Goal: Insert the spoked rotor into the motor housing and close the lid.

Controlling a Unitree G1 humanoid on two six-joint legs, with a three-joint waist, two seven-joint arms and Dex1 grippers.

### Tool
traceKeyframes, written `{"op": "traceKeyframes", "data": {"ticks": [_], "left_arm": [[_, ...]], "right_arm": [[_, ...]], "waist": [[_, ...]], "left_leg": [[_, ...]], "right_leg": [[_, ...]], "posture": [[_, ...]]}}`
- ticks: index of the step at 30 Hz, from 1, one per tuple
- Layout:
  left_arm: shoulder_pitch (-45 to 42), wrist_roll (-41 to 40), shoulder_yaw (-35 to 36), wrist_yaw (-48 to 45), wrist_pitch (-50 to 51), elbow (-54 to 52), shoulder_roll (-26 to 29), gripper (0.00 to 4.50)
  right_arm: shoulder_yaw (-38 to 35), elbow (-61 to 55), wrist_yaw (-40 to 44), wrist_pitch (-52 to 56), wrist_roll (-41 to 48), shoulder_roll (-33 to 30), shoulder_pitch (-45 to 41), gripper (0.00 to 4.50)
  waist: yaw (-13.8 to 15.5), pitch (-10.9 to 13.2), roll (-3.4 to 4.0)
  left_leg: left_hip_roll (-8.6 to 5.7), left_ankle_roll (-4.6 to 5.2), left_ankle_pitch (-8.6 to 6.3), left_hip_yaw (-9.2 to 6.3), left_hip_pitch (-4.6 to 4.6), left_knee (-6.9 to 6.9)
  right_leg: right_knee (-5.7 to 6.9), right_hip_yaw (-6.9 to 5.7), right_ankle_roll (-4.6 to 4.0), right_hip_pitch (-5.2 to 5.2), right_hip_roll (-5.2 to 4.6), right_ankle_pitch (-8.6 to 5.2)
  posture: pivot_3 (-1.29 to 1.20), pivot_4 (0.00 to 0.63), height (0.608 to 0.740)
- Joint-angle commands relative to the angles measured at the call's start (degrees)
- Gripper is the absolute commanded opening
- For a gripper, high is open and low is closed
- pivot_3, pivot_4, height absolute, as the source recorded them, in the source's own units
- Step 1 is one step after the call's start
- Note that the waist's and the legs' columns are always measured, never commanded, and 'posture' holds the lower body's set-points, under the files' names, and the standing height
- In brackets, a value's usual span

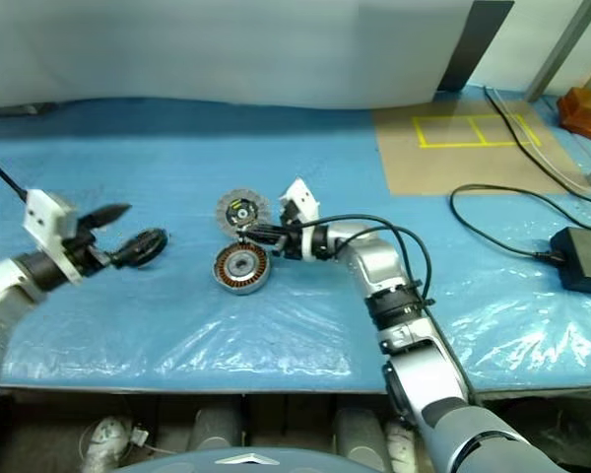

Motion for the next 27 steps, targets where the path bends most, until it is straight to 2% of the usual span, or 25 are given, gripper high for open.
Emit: {"op": "traceKeyframes", "data": {"ticks": [1, 5, 12, 20, 27], "left_arm": [[-4.75, 7.63, -4.02, -4.03, -6.83, 9.28, 5.11, 4.50], [-13.62, 14.17, -12.17, -10.02, -12.86, 20.77, 7.97, 4.50], [-26.96, 21.64, -20.90, -22.19, -21.39, 41.37, 10.05, 4.50], [-38.91, 29.68, -25.65, -24.00, -30.49, 62.61, 7.80, 4.50], [-40.59, 32.77, -26.77, -24.31, -34.93, 69.45, 4.36, 4.50]], "right_arm": [[1.16, -2.87, -0.34, -1.28, -0.19, 0.15, -0.59, 0.01], [1.20, -6.06, -0.27, -1.68, -0.47, -2.44, 0.38, 0.01], [-0.15, -9.39, -1.55, 0.55, 0.43, -5.93, 2.40, 0.01], [-0.96, -13.27, -5.30, 2.42, 0.58, -6.89, 5.33, 0.01], [-1.37, -14.56, -6.91, 3.22, 0.86, -8.14, 6.44, 0.01]], "waist": [[-0.17, 0.00, 0.00], [0.10, 0.00, -0.01], [1.02, -0.01, -0.06], [1.57, -0.02, -0.06], [1.69, -0.01, -0.08]], "left_leg": [[0.00, 0.00, 0.00, 0.00, 0.01, 0.00], [-0.01, -0.01, 0.01, -0.02, 0.00, 0.01], [-0.01, -0.02, 0.01, -0.05, -0.04, 0.01], [-0.05, -0.03, 0.01, -0.05, -0.05, 0.04], [-0.05, -0.03, 0.01, -0.10, -0.09, 0.05]], "right_leg": [[0.03, 0.00, 0.00, -0.01, 0.01, 0.00], [0.02, -0.01, 0.01, -0.01, -0.01, 0.01], [0.04, -0.02, 0.04, -0.01, 0.01, 0.02], [0.06, -0.02, 0.05, -0.01, -0.04, 0.03], [0.06, -0.05, 0.05, 0.00, -0.06, 0.03]], "posture": [[0.00, 0.150, 0.740], [0.00, 0.150, 0.740], [0.00, 0.150, 0.740], [0.00, 0.150, 0.740], [0.00, 0.150, 0.740]]}}
